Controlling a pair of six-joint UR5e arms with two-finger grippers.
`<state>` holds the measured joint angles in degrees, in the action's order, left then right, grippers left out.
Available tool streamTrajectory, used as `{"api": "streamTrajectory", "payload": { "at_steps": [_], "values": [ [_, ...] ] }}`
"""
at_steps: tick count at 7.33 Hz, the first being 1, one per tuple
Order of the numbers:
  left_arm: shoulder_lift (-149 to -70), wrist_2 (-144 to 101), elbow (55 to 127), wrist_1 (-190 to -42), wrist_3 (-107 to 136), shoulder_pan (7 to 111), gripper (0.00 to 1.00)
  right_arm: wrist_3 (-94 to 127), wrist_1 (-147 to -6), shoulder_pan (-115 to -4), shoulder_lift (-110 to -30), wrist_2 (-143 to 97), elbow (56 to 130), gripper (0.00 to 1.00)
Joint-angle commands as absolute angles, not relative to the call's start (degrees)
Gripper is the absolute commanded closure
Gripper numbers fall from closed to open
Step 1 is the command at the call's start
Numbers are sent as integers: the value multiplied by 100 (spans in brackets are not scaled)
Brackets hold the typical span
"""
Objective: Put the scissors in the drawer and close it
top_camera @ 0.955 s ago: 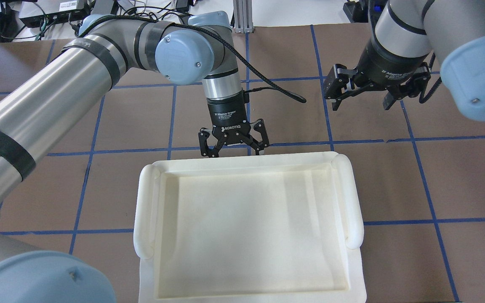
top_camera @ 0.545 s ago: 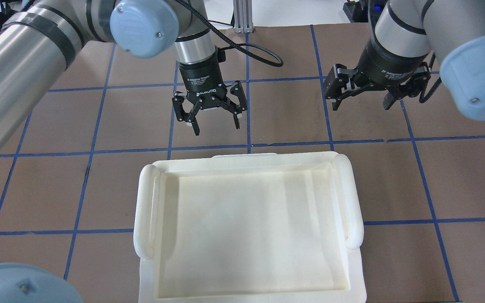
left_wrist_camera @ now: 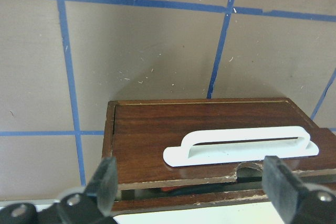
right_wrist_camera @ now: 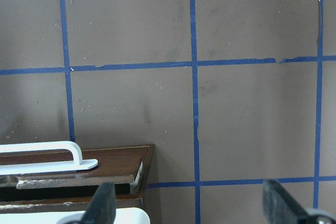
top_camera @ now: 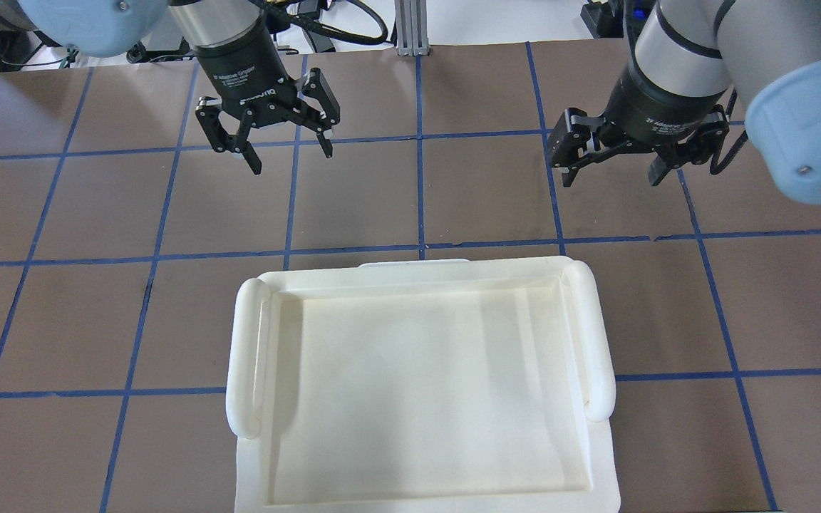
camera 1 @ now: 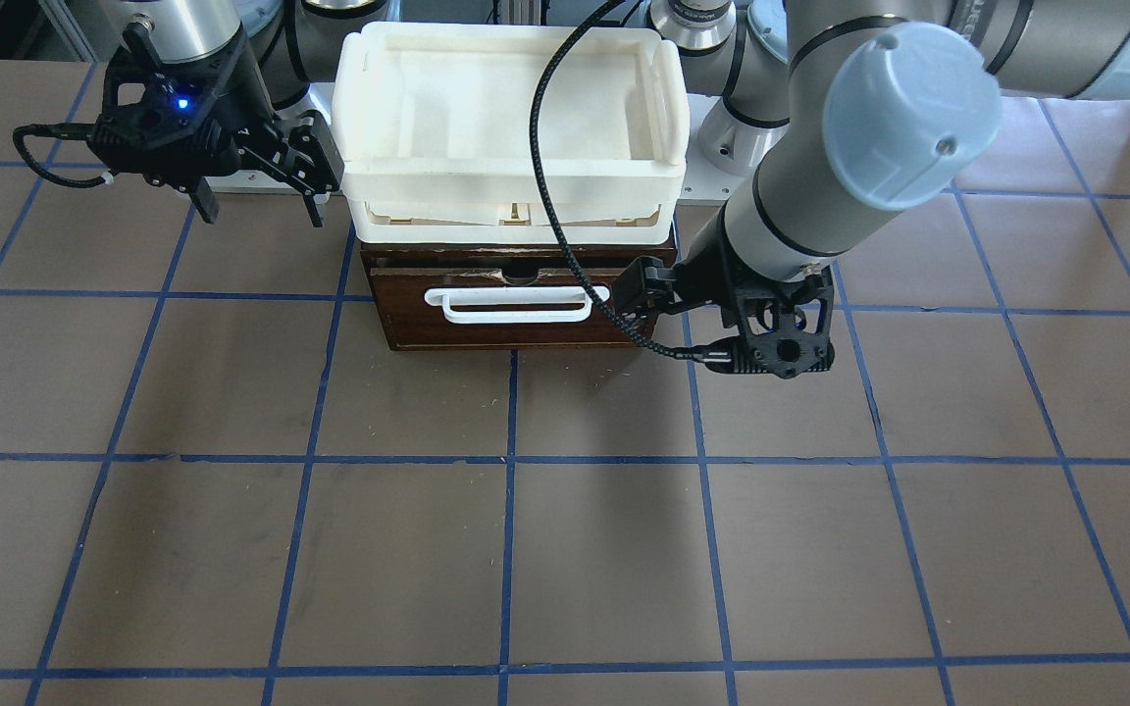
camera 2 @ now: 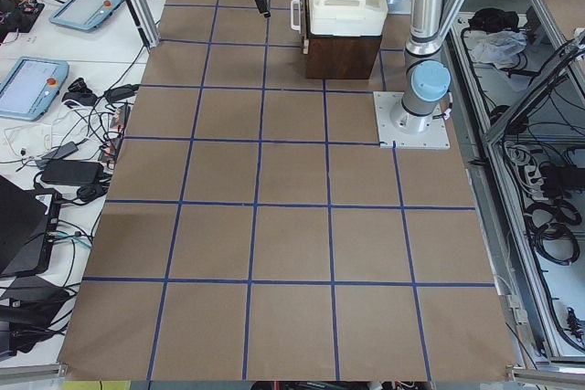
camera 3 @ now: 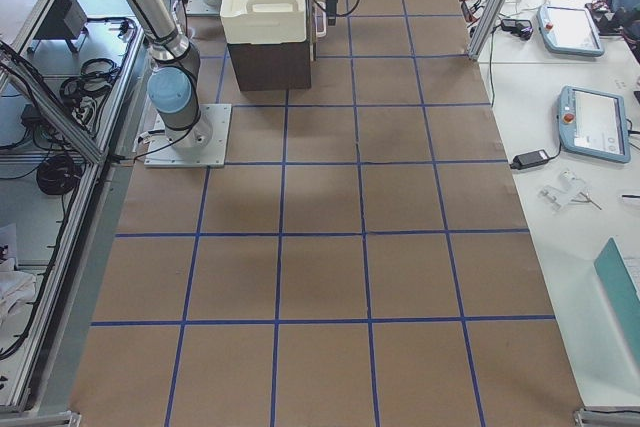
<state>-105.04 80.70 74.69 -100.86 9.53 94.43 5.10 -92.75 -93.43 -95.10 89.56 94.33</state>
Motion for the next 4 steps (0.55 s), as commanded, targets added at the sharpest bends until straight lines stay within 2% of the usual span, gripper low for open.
{"api": "streamTrajectory", "payload": {
  "at_steps": [1,2,4],
  "values": [
    [-10013,8227,7514,-9714,530,9282,0,510,-9272,-9343,-9510,8965,9431,0],
    [-9785,8322,7541,-9390,510,9229,0,510,-9281,-9343,-9510,8956,9439,0],
    [-9599,8780,8065,-8818,510,9185,0,501,-9281,-9343,-9518,8965,9439,0]
  ]
}}
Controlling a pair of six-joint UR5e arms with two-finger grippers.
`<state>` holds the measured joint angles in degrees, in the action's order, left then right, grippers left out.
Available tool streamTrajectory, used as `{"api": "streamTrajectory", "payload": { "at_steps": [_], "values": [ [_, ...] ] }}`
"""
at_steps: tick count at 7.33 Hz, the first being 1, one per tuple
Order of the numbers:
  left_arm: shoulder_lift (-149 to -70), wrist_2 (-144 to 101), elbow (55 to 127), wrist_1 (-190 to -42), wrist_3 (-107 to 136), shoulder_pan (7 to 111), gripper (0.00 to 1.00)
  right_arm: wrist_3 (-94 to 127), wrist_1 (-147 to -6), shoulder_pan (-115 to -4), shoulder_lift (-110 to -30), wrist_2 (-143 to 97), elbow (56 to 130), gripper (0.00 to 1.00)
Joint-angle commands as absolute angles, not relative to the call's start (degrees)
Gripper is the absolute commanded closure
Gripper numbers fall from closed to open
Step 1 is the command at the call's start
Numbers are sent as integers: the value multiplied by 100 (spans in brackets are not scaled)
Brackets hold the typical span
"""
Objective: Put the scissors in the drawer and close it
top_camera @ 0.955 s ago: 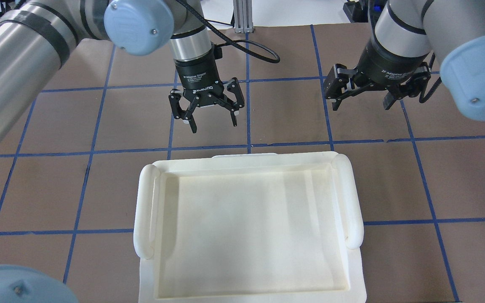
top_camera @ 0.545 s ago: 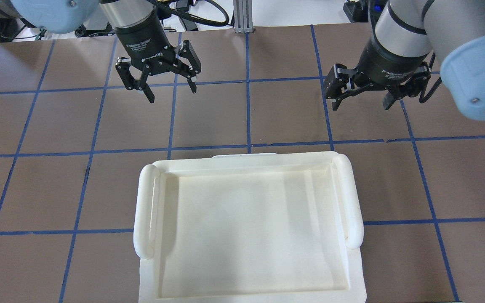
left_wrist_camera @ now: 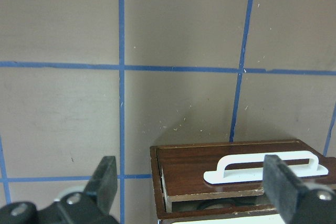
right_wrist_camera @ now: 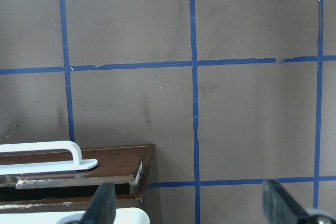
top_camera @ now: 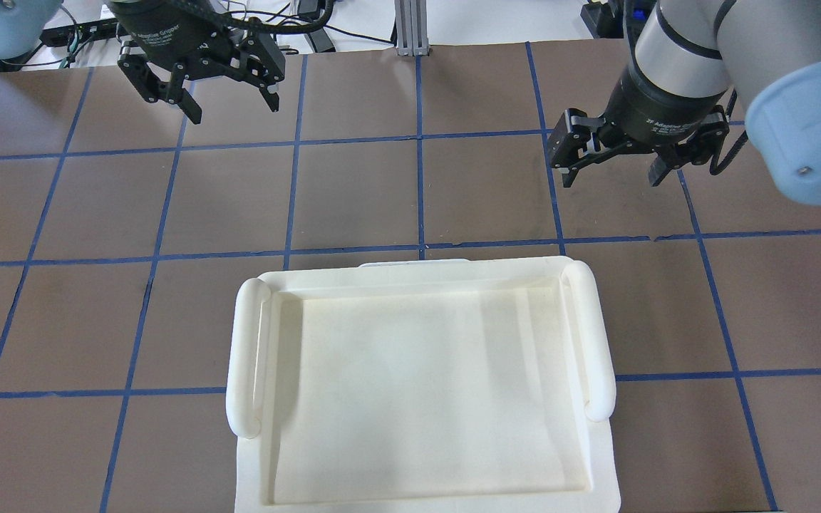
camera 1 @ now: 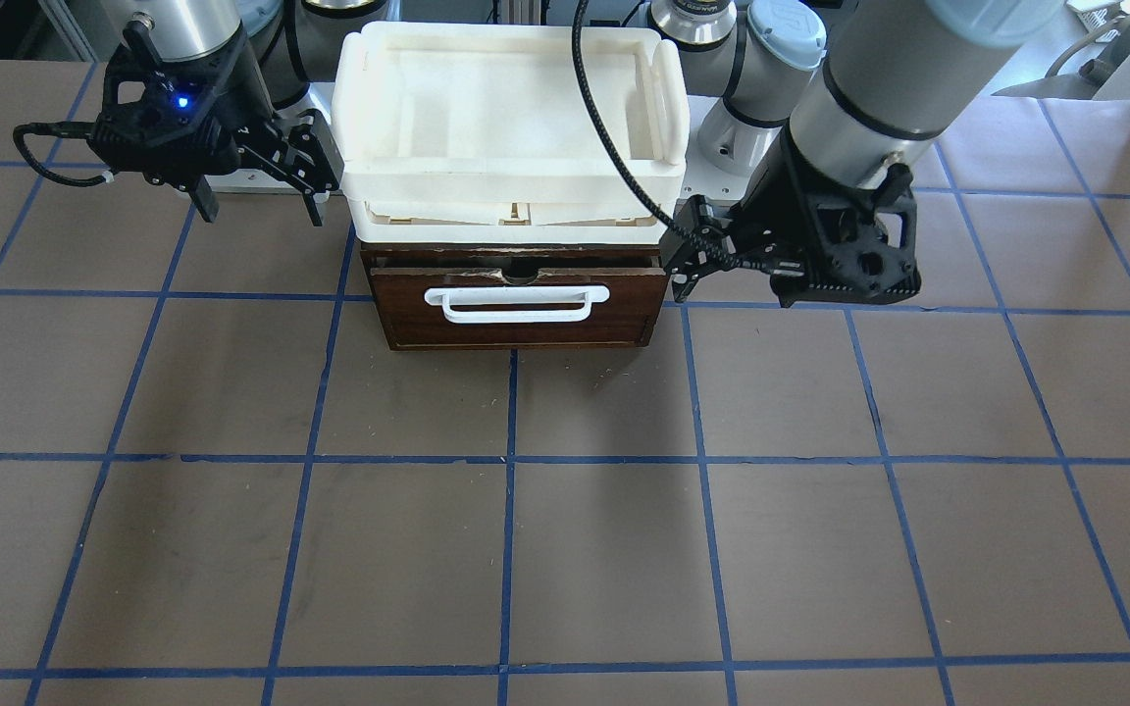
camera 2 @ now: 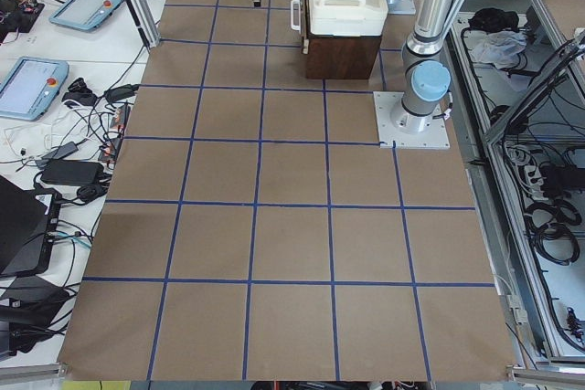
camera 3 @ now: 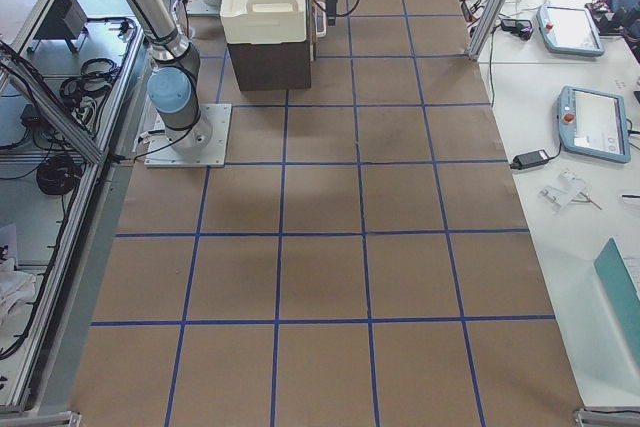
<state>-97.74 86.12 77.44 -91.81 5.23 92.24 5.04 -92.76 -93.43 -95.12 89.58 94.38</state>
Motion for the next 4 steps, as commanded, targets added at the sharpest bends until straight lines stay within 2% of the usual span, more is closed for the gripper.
{"api": "streamTrajectory", "payload": {
  "at_steps": [1,4],
  "values": [
    [-9371,8789,8329,-8798,501,9202,0,501,-9281,-9343,-9519,8965,9439,0],
    [-9070,8851,8657,-8859,483,9150,0,492,-9281,-9334,-9510,8956,9439,0]
  ]
}}
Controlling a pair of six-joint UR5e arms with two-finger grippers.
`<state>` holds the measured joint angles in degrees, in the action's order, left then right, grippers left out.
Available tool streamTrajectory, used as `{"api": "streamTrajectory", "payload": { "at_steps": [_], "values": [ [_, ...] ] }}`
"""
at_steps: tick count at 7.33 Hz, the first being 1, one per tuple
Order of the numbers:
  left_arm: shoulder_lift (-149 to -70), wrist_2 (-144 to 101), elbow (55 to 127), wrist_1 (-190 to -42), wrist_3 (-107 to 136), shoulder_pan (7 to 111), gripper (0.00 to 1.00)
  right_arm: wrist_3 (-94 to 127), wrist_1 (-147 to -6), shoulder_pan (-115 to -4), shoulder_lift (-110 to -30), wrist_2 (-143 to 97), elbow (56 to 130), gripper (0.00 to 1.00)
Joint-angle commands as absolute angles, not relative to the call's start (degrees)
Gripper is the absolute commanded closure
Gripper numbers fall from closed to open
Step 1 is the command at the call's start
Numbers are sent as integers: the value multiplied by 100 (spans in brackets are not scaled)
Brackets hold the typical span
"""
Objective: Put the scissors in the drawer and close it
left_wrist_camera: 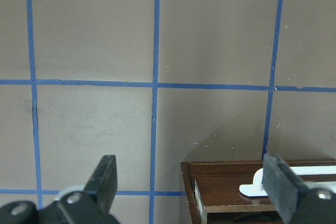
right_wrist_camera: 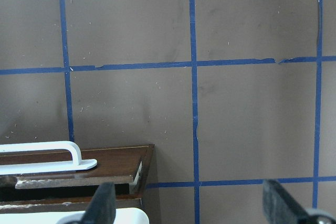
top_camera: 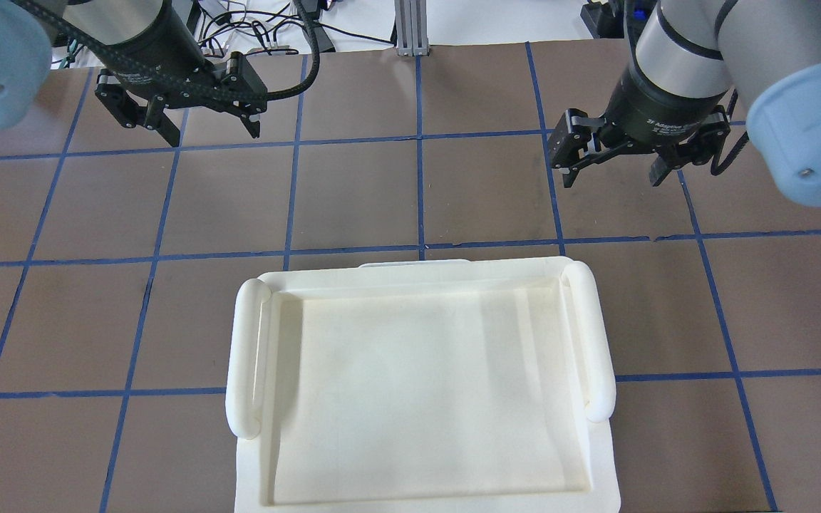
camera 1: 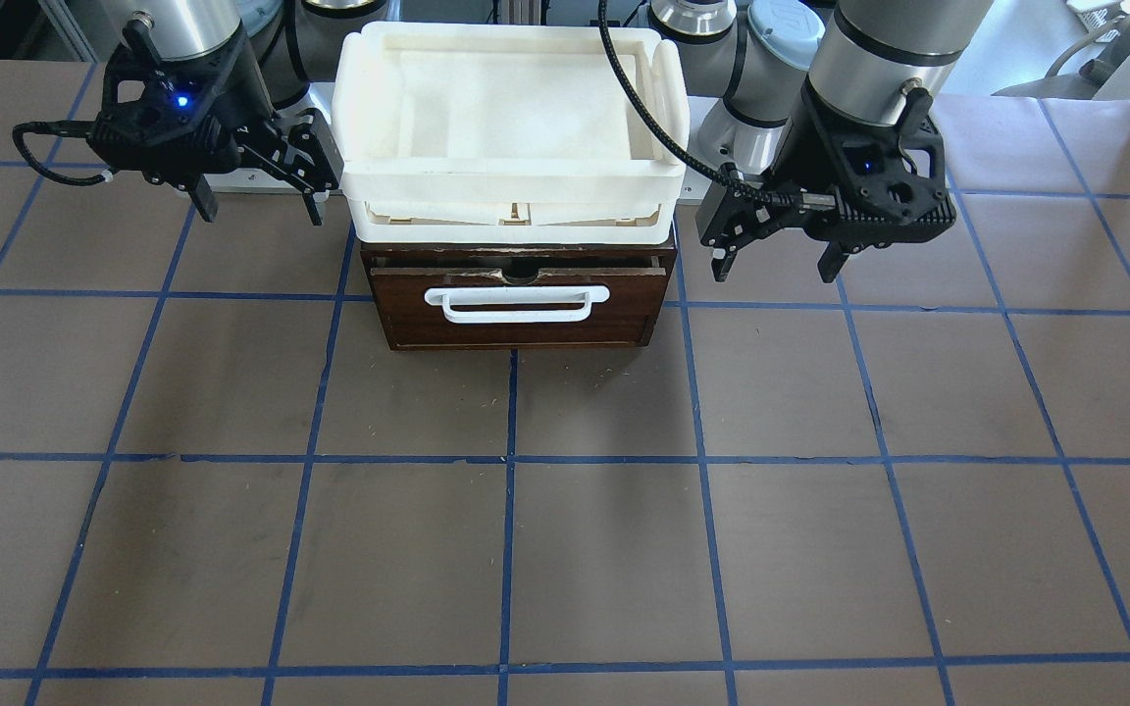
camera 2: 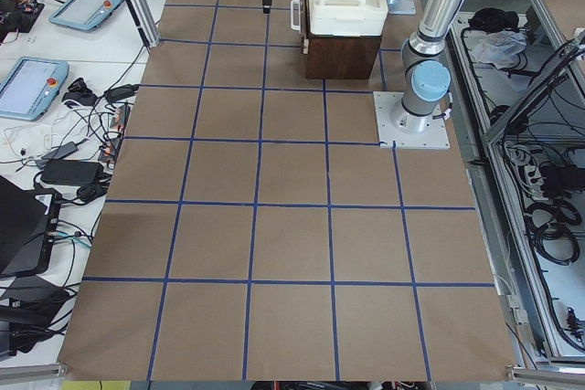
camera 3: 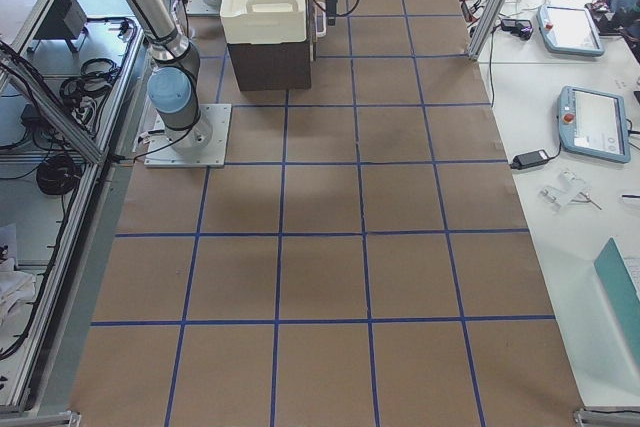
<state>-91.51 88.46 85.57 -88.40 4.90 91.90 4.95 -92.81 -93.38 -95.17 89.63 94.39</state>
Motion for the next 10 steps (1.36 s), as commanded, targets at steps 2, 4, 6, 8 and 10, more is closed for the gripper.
{"api": "streamTrajectory", "payload": {
  "at_steps": [2,4,6,8,10],
  "values": [
    [-9018,8868,8666,-8885,492,9167,0,492,-9281,-9343,-9519,8956,9439,0],
    [-9035,8868,8666,-8886,492,9184,0,492,-9281,-9343,-9519,8956,9439,0],
    [-9026,8877,8666,-8894,492,9211,0,492,-9281,-9343,-9519,8965,9439,0],
    [-8992,8877,8657,-8955,492,9220,0,501,-9281,-9343,-9519,8956,9439,0],
    [-8974,9051,8657,-8974,492,9220,0,501,-9281,-9343,-9519,8956,9439,0]
  ]
}}
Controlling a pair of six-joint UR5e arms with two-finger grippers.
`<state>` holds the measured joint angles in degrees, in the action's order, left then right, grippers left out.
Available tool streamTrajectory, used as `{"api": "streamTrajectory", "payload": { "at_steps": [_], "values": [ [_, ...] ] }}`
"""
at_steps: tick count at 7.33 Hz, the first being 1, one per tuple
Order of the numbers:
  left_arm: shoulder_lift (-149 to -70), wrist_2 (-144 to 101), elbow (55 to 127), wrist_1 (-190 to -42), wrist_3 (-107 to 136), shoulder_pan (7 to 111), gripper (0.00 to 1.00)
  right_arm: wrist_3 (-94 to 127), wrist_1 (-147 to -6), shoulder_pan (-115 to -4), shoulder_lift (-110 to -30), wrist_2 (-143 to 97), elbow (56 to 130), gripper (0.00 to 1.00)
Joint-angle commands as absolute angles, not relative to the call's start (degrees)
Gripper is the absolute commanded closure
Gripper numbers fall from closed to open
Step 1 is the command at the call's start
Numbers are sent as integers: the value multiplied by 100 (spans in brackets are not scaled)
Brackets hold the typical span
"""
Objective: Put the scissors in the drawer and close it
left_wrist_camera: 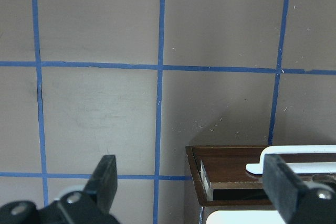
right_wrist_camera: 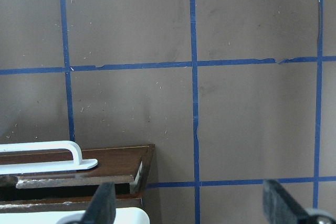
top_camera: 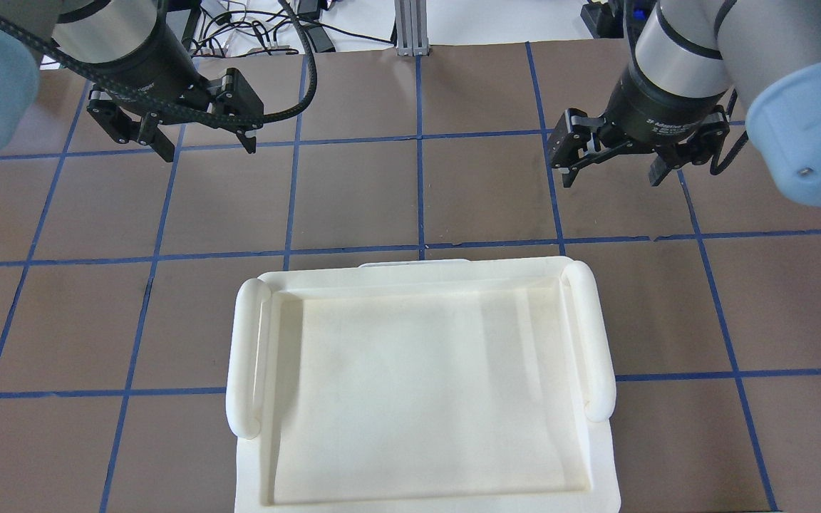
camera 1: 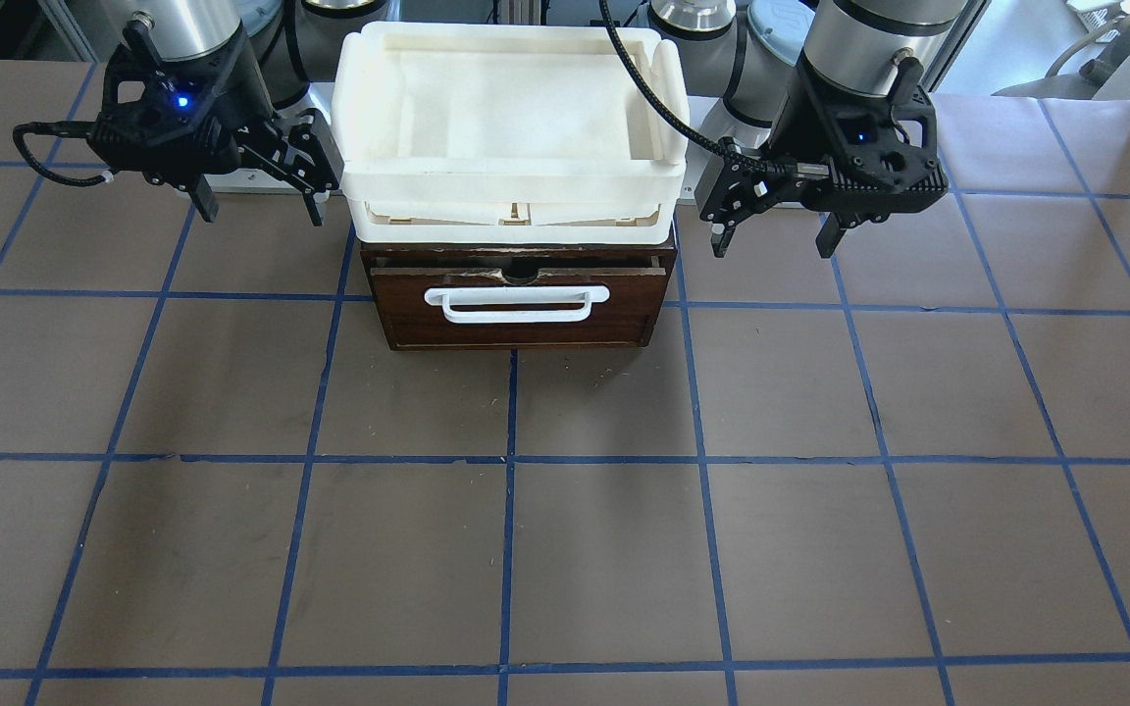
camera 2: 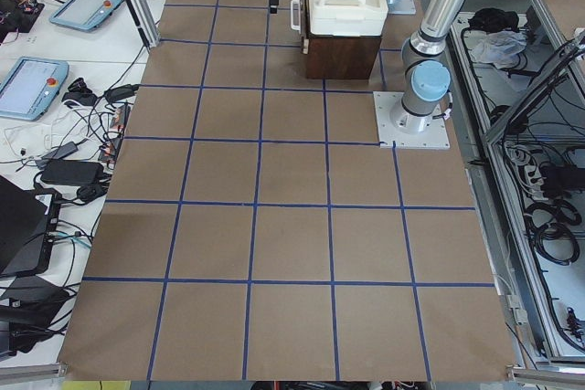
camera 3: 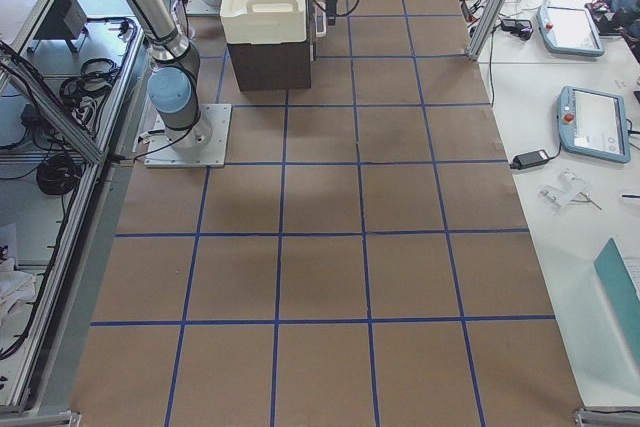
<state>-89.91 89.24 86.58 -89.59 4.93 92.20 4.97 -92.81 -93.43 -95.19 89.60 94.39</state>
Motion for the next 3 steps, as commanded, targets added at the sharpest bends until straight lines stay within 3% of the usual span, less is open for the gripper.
{"api": "streamTrajectory", "payload": {
  "at_steps": [1,3],
  "values": [
    [-8948,9044,8666,-9052,501,9228,0,501,-9281,-9343,-9510,8956,9439,0],
    [-8948,9009,8718,-9061,475,9229,0,501,-9281,-9343,-9510,8965,9439,0]
  ]
}}
